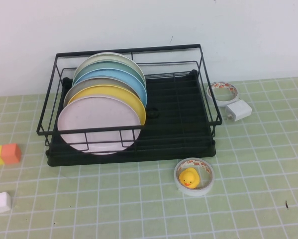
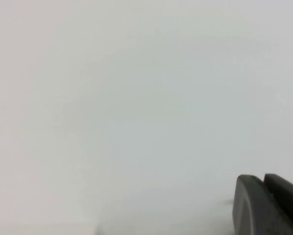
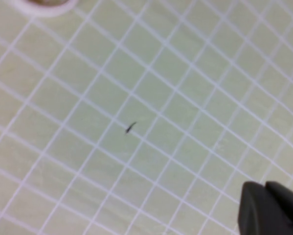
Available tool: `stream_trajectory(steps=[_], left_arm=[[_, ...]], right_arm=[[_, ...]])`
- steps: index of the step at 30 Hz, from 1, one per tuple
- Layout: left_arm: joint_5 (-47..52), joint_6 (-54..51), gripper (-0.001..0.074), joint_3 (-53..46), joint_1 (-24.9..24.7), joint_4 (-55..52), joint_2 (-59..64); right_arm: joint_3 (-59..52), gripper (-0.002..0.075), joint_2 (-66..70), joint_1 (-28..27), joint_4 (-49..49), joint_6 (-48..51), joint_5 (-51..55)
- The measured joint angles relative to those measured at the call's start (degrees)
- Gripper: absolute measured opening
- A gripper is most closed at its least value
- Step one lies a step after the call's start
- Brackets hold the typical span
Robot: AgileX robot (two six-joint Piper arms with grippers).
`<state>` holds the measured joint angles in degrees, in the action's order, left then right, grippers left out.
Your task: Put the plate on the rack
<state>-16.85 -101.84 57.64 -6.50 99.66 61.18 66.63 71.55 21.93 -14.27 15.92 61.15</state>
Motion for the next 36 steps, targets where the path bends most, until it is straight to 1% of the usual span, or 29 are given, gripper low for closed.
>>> stream_trajectory(steps=[2,4,7,9,11,14,15,16,17,19,20,21,24,26,28,31,33,36], left_arm=[[-3.97,2.81,0.0002,-1.12,0.0,0.39,-2.43],[-5.54,5.06,0.0001,-3.59,0.0,0.61,-5.14],[-4.27,8.57,0.0,-8.98,0.0,0.78,-8.64],[-0.42,10.09,0.0,-12.73,0.0,0.78,-10.89],[6.13,10.8,0.0,-16.64,0.0,0.78,-12.6],[21.19,11.29,0.0,-22.6,0.0,0.03,-14.29],[27.76,11.91,0.0,-24.07,0.0,-2.64,-14.69],[31.92,12.19,0.0,-24.5,0.0,-5.41,-14.7],[40.87,14.0,0.0,-25.25,0.0,-12.83,-14.83],[54.6,19.93,0.0,-25.36,0.0,-26.35,-14.83],[59.12,24.01,0.0,-25.36,0.0,-31.09,-14.83],[61.55,29.98,0.0,-25.36,0.0,-36.45,-14.83],[61.8,46.86,0.0,-25.36,0.0,-51.32,-14.92],[59.22,57.58,0.0,-25.5,0.0,-59.0,-14.92],[54.58,66.43,0.0,-26.03,0.0,-65.68,-14.92],[46.1,73.99,0.0,-28.48,0.0,-70.6,-14.92],[43.8,75.72,0.0,-30.09,0.0,-71.67,-14.92],[43.04,76.6,0.0,-31.21,0.0,-72.03,-15.94]], right_arm=[[-3.0,0.0005,-2.55,0.0,-1.52,-3.26,-2.46],[-6.37,0.0005,-5.13,0.0,-2.37,-5.88,-5.02],[-12.79,0.0005,-9.39,0.0,-2.85,-8.81,-9.34],[-16.82,0.0005,-12.4,0.0,-2.9,-9.34,-11.73],[-21.16,0.0005,-15.47,0.0,-2.9,-9.66,-14.19],[-26.43,0.0005,-20.05,0.0,-2.9,-9.8,-16.76],[-28.0,0.0005,-21.42,0.0,-2.9,-9.88,-17.38],[-29.33,0.0005,-23.15,0.0,-2.76,-10.02,-17.49],[-30.43,0.0005,-24.91,0.0,-2.35,-10.02,-17.49],[-32.1,0.0005,-28.33,0.0,-1.92,-10.02,-16.68],[-32.86,0.0005,-29.97,0.0,-1.57,-10.06,-16.07],[-33.41,0.0005,-31.25,0.0,-1.28,-10.15,-15.53],[-35.2,0.0005,-35.68,0.0,1.58,-10.29,-15.1],[-36.97,0.0005,-38.56,0.0,5.03,-10.42,-16.57],[-39.17,0.0005,-41.29,0.0,7.88,-10.42,-18.74],[-43.04,0.0005,-44.67,0.0,9.43,-10.42,-22.34],[-45.17,0.0004,-46.21,0.0,9.86,-10.42,-24.01],[-46.46,0.0004,-47.52,0.0,10.11,-10.42,-25.71]])
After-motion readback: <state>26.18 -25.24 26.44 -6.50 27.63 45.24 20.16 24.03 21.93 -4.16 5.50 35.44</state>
